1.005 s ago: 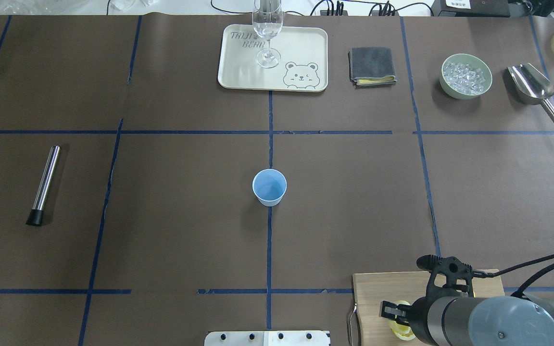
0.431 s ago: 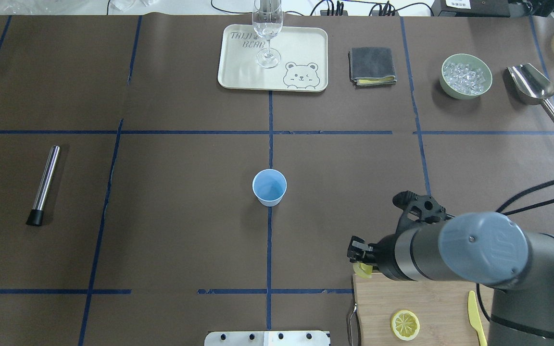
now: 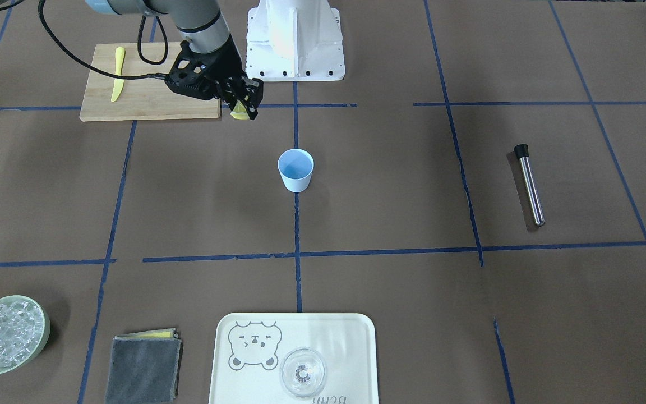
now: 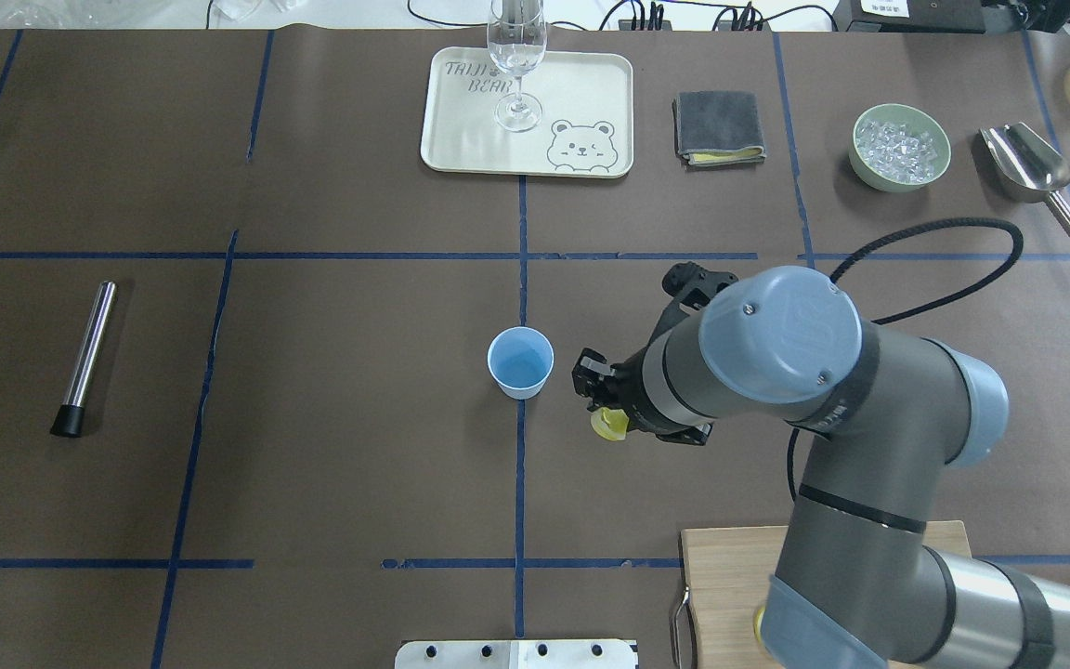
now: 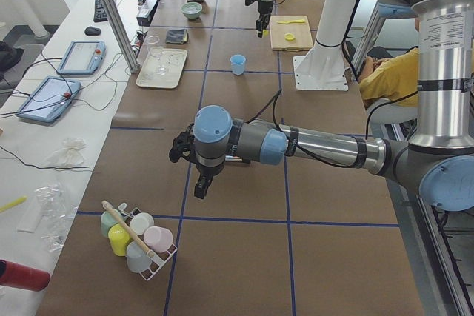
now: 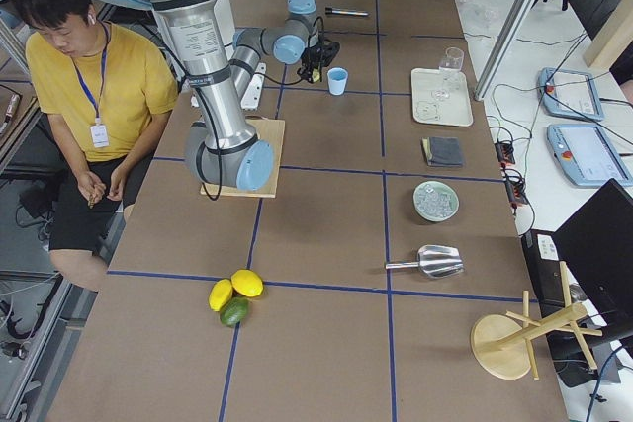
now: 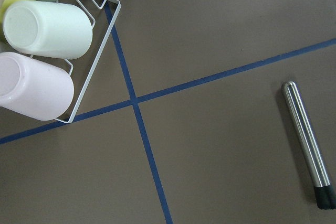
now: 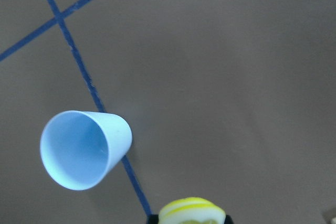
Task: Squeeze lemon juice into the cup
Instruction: 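Carry the lemon slice with the right gripper over the blue cup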
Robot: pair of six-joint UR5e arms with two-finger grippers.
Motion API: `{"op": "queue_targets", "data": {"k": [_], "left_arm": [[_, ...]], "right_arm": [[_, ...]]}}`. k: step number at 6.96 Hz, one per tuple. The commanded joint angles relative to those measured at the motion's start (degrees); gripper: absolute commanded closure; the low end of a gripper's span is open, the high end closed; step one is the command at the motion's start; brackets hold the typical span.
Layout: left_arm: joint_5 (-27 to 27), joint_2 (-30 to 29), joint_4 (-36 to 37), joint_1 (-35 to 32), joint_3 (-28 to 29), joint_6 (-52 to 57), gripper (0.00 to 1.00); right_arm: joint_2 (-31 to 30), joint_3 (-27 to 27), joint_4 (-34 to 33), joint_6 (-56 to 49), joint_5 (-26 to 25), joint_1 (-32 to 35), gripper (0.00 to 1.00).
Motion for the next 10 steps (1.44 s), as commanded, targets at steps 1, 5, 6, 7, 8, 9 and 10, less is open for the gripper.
{"op": "queue_targets", "data": {"k": [1, 5, 6, 7, 8, 9, 10], "left_arm": [[0.0, 0.0, 0.0, 0.0, 0.1, 0.0, 0.00], [0.0, 0.0, 0.0, 0.0, 0.1, 0.0, 0.00], [0.0, 0.0, 0.0, 0.0, 0.1, 0.0, 0.00], [0.0, -0.1, 0.0, 0.0, 0.1, 0.0, 0.00], [0.0, -0.1, 0.0, 0.0, 0.0, 0.0, 0.00], [-0.1, 0.0, 0.0, 0.0, 0.0, 0.0, 0.00], [0.0, 0.0, 0.0, 0.0, 0.0, 0.0, 0.00]], "right_arm": [[8.7, -8.3, -0.2, 0.2, 0.1, 1.9, 0.52], [12.8, -16.1, 1.0, 0.0, 0.1, 1.9, 0.47], [12.7, -17.4, 3.2, 0.2, 0.0, 1.9, 0.46], [12.5, -17.7, 3.3, 0.2, 0.0, 1.8, 0.45], [12.2, -17.8, 3.3, 0.0, 0.1, 1.5, 0.45], [12.0, -18.0, 3.4, 0.1, 0.1, 0.6, 0.41], [11.9, -17.9, 3.4, 0.1, 0.1, 0.5, 0.37]]}}
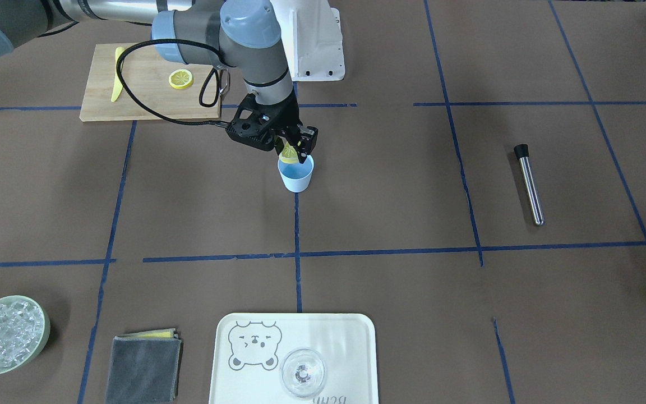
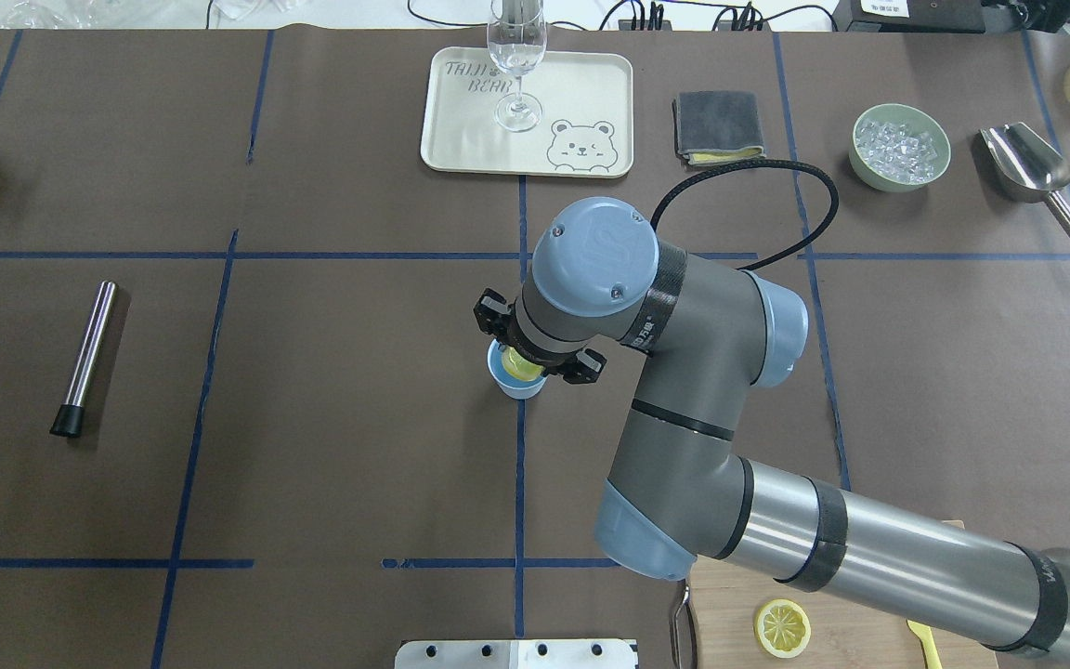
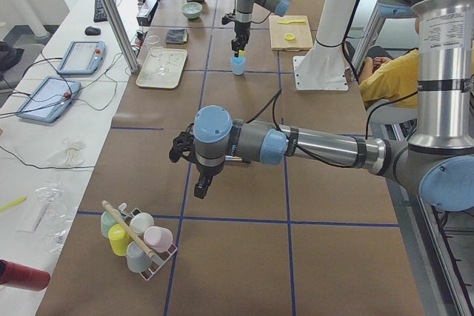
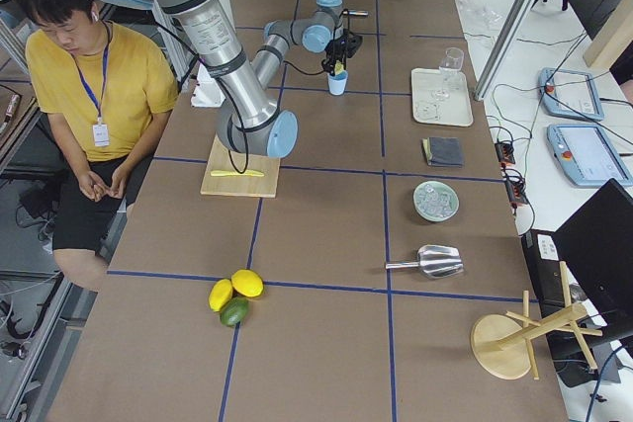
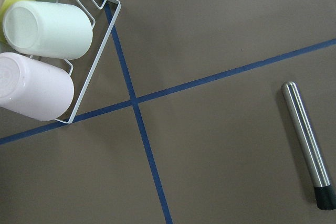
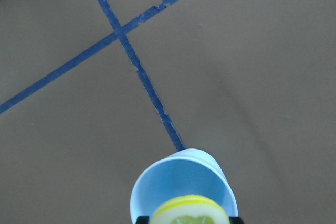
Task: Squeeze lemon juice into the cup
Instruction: 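Carry the lemon slice with the right gripper over the blue cup, then lower and release the lemon slice into the blue cup with the right gripper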
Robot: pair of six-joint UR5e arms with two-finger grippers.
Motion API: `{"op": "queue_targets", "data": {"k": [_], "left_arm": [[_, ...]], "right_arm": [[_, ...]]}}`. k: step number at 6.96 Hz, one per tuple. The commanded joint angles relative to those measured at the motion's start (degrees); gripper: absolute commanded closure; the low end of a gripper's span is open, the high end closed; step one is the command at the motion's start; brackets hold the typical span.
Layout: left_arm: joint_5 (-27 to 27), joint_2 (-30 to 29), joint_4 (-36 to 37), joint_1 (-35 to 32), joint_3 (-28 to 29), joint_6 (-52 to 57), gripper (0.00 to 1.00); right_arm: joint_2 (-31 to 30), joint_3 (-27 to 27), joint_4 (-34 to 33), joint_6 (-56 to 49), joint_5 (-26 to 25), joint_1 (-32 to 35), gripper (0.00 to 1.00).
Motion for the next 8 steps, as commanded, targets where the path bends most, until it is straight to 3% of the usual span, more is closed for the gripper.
{"op": "queue_targets", "data": {"k": [1, 3, 8], "left_arm": [[0.0, 0.0, 0.0, 0.0, 0.0, 0.0, 0.00], [0.0, 0.0, 0.0, 0.0, 0.2, 0.0, 0.00], [0.0, 0.0, 0.1, 0.0, 0.0, -0.2, 0.00]], "right_arm": [[-0.5, -0.1, 0.1, 0.0, -0.1, -0.7, 0.36], [-0.5, -0.1, 0.2, -0.1, -0.1, -0.7, 0.36], [-0.1, -0.7, 0.2, -0.2, -0.1, -0.1, 0.21]]}}
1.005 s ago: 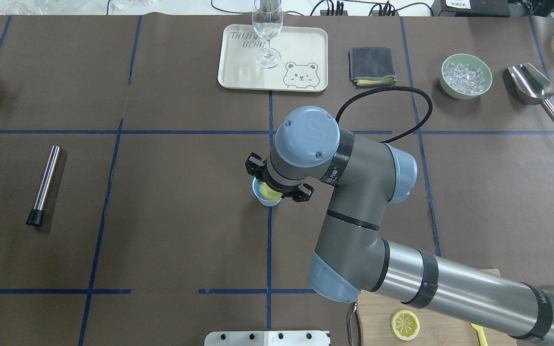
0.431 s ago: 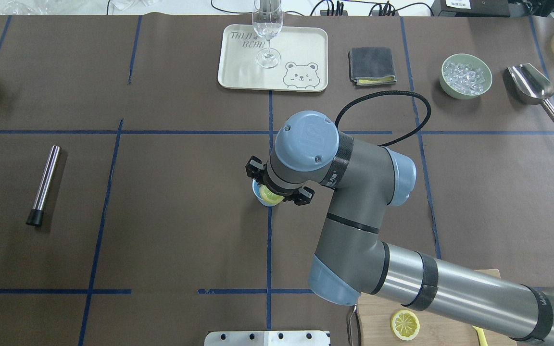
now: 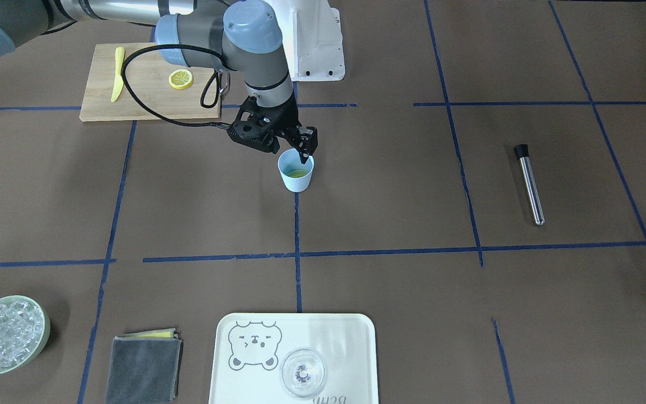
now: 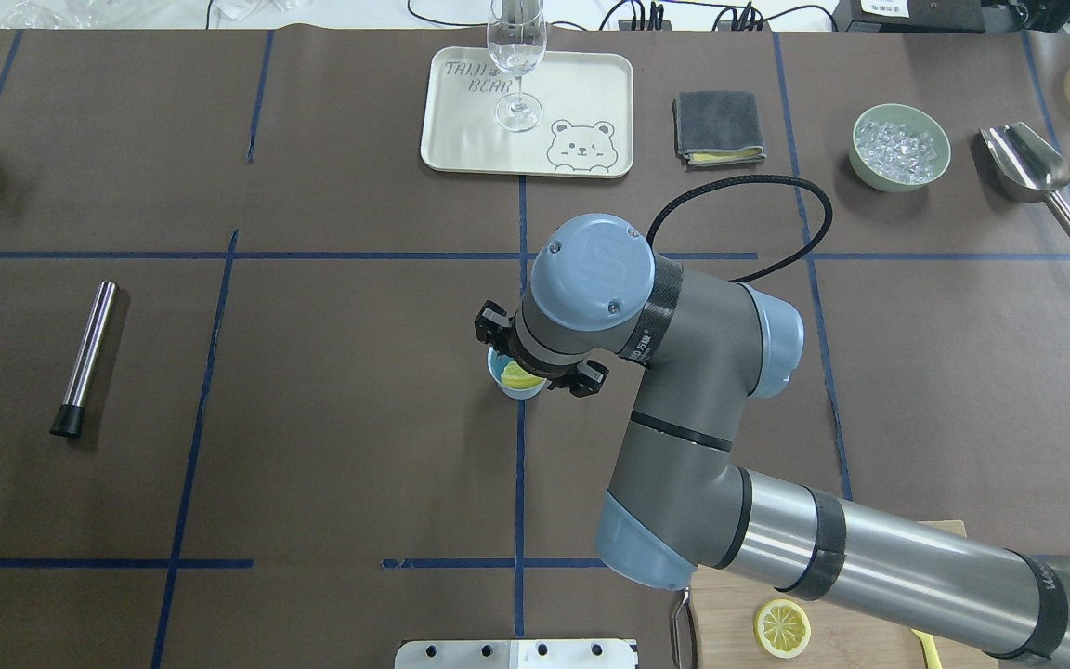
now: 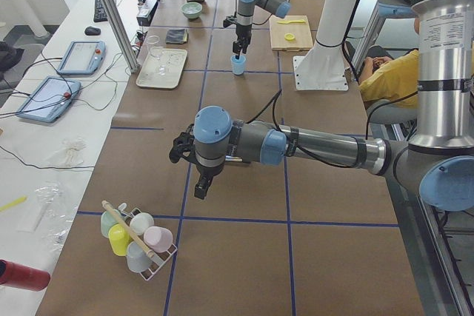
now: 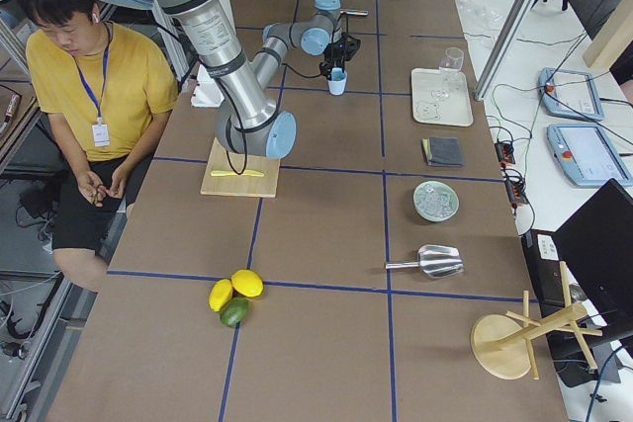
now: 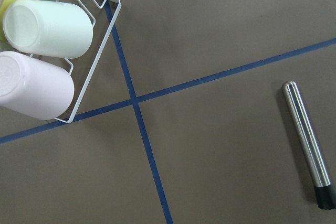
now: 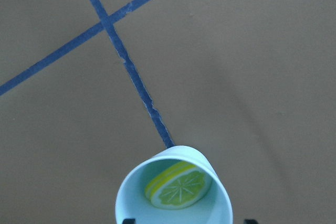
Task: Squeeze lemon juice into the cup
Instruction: 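Lower and release the lemon slice into the blue cup with the right gripper, then raise the right gripper away from the cup while the left gripper grasps the metal rod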
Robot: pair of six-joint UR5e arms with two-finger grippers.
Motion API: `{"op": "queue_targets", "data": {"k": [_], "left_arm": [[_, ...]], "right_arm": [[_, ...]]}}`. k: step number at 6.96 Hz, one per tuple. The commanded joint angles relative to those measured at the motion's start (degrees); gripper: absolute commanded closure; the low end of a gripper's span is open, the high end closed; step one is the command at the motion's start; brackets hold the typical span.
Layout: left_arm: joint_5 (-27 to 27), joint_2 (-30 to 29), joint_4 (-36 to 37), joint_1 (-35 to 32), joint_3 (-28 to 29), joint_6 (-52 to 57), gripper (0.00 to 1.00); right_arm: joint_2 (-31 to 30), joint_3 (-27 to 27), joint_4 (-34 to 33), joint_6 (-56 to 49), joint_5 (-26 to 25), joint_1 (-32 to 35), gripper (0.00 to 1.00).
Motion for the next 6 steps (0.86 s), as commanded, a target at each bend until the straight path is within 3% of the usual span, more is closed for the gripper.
{"op": "queue_targets", "data": {"k": [1, 2, 4, 6], "left_arm": [[0.1, -0.1, -0.1, 0.4, 0.0, -0.2, 0.00], [0.1, -0.3, -0.5, 1.7, 0.0, -0.7, 0.00], [0.6, -0.3, -1.4, 6.8, 0.6, -10.1, 0.00], [0.8, -0.7, -9.4, 14.7, 2.5, -23.1, 0.00]], "right_arm": [[0.3, 0.8, 0.0, -0.2, 1.7, 1.9, 0.19], [-1.7, 3.1, -0.2, -0.5, 7.0, 4.9, 0.00], [-15.1, 17.0, -0.3, -11.4, 12.3, 11.0, 0.00], [-27.0, 22.3, 0.0, -25.9, 16.7, 17.6, 0.00]]}}
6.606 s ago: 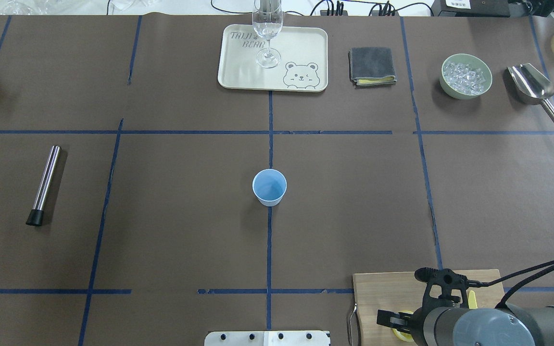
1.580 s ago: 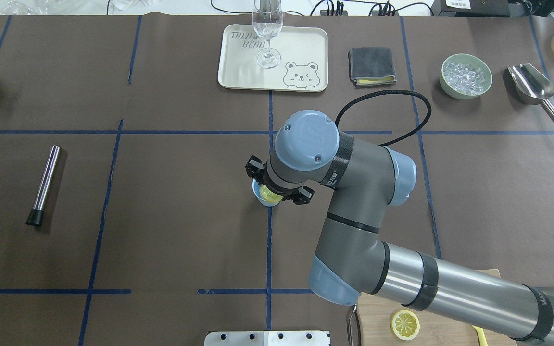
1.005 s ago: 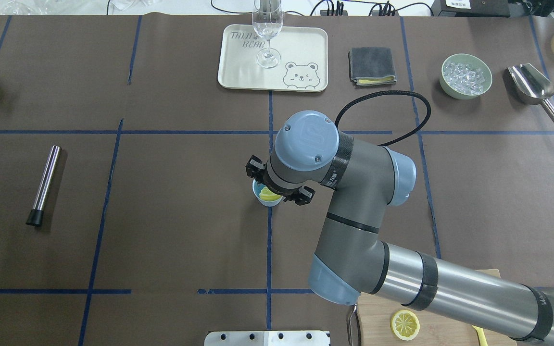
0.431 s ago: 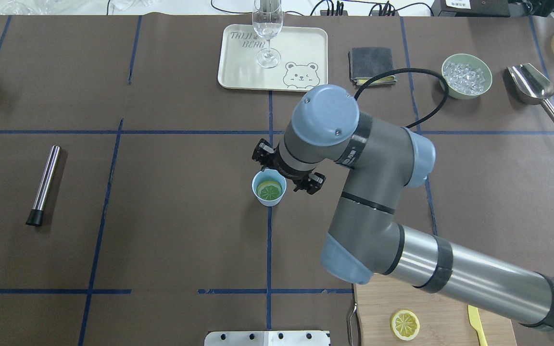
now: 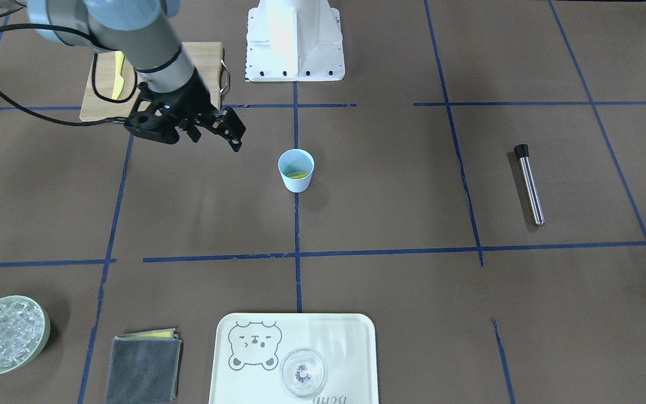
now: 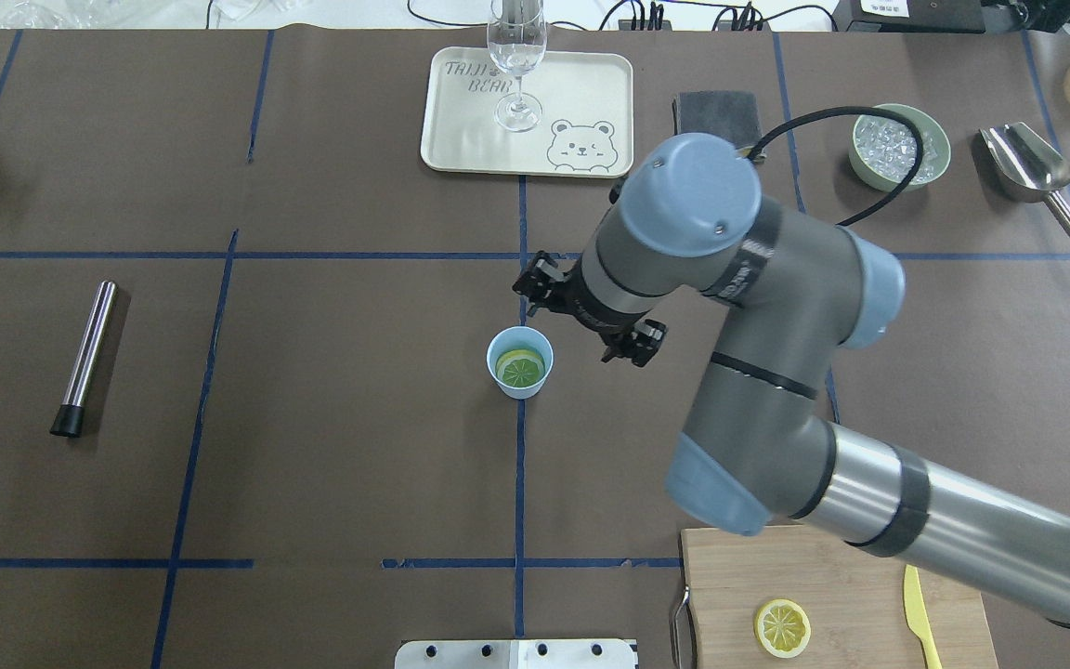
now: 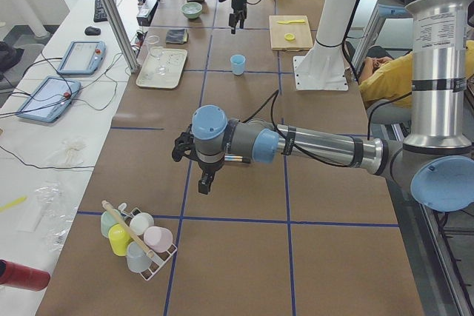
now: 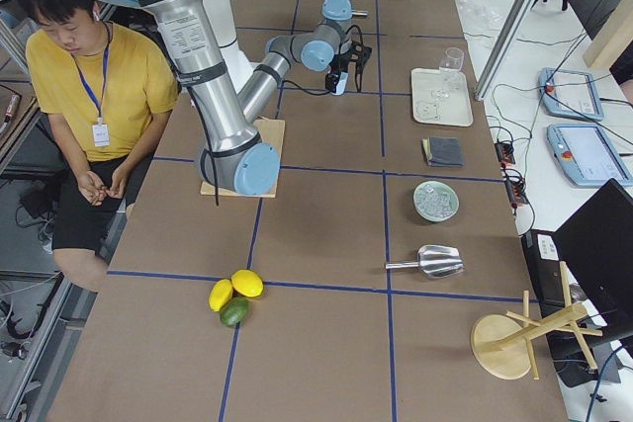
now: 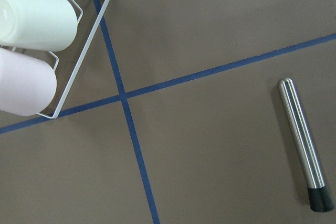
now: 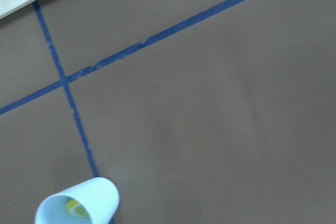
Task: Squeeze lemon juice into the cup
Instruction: 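Raise the right gripper away from the cup while the left gripper grasps the metal rod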
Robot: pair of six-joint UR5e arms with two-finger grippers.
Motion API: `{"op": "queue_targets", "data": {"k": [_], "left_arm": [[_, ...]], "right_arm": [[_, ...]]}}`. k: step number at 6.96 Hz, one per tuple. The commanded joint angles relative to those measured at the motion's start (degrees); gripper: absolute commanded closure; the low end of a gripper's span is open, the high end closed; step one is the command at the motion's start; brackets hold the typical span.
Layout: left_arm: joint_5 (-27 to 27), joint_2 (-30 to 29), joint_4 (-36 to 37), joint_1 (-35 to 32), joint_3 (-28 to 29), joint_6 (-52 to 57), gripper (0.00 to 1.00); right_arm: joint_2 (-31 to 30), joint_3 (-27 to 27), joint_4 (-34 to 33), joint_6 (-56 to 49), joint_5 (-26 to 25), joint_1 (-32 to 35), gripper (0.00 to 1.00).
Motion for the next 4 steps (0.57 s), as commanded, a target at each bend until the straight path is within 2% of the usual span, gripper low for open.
{"op": "queue_targets", "data": {"k": [1, 2, 4], "left_arm": [[0.2, -0.9, -7.3, 8.7, 1.4, -15.5, 0.00], [0.2, -1.7, -10.2, 11.2, 2.7, -18.8, 0.00], [4.9, -6.7, -14.2, 18.1, 6.9, -27.2, 0.00]], "right_arm": [[-11.4, 3.5, 0.1, -16.8, 5.8, 8.4, 0.00], [-14.1, 3.2, 0.1, -23.2, 6.6, 10.5, 0.00], [-15.1, 2.0, 0.1, -26.1, 6.5, 10.7, 0.00]]}}
